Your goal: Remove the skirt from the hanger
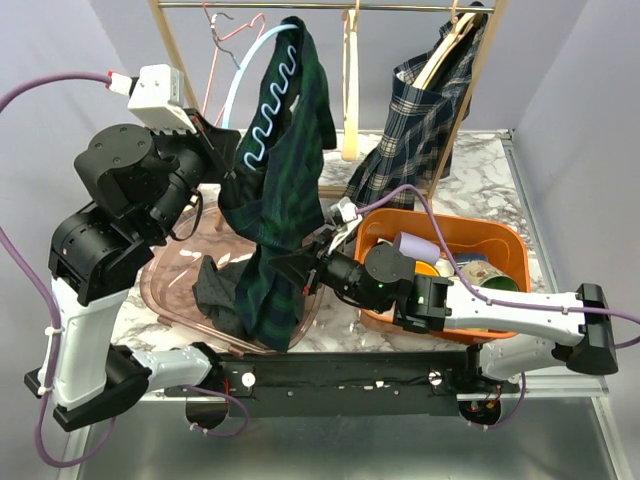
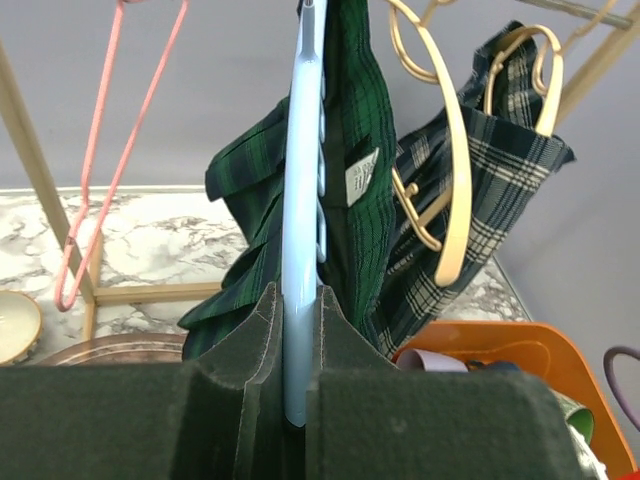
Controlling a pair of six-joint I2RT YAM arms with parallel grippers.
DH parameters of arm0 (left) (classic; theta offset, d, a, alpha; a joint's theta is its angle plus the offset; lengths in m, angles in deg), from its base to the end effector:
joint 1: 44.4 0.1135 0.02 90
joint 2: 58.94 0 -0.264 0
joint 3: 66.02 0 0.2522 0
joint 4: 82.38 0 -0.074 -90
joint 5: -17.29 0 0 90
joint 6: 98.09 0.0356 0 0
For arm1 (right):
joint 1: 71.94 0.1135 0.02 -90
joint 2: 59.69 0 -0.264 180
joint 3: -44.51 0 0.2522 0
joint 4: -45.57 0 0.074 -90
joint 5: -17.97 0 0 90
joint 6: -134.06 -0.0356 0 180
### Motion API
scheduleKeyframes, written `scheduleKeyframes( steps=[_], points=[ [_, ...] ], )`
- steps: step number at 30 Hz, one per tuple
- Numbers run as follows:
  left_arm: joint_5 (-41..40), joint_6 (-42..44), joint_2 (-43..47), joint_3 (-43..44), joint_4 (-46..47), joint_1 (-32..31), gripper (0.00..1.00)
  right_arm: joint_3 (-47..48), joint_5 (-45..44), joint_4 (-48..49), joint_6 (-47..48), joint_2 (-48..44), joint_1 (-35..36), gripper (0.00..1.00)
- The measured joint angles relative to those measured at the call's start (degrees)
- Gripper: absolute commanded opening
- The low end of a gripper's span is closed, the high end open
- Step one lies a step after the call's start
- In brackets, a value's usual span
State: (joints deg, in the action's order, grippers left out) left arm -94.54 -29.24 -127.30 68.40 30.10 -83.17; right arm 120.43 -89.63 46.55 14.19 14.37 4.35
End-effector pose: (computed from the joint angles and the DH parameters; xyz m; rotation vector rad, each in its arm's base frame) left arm 0.1112 -0.0723 0.5867 -0.0519 1.6170 -0.5084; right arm 0.0833 0.2961 0.3809 -0.4005 1.6098 1.2233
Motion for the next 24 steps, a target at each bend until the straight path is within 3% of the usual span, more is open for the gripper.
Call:
scheduleKeyframes(
  steps=[2, 9, 11, 12, 18, 20, 21, 22, 24],
  points=[
    [0.98, -0.13, 1.16, -2.71, 1.73, 0.02, 0.0, 0.04, -0.17, -1.27, 0.57, -0.39, 0.07, 0.01],
    [5.66, -1.18, 7.65, -15.32, 9.44, 0.07, 0.0, 0.42, -0.57, -6.73, 3.65, -1.14, 0.22, 0.01],
    [7.1, -1.49, 8.57, -17.27, 11.32, 0.13, 0.11, 0.46, -0.72, -7.69, 4.44, -1.51, 0.22, 0.01],
    [7.67, -1.62, 8.87, -17.92, 12.0, 0.13, 0.0, 0.5, -0.83, -8.11, 4.7, -1.64, 0.22, 0.01],
    [9.49, -2.6, 11.17, -22.77, 16.81, 0.17, 0.0, 1.18, -1.29, -10.71, 6.14, -2.19, 0.22, 0.01],
    [9.94, -3.06, 11.89, -24.2, 17.84, 0.28, 0.26, 1.2, -1.31, -11.47, 6.71, -2.49, 0.22, 0.01],
    [10.14, -3.37, 12.15, -24.85, 18.43, 0.31, 0.06, 1.25, -1.29, -11.76, 7.1, -2.58, 0.22, 0.01],
    [10.38, -3.58, 12.39, -25.55, 19.3, 0.33, 0.0, 1.38, -1.27, -12.22, 7.48, -2.6, 0.22, 0.01],
    [11.1, -4.17, 12.79, -26.75, 21.18, 0.39, 0.0, 1.79, -1.25, -12.96, 7.8, -2.6, 0.2, 0.01]
  ],
)
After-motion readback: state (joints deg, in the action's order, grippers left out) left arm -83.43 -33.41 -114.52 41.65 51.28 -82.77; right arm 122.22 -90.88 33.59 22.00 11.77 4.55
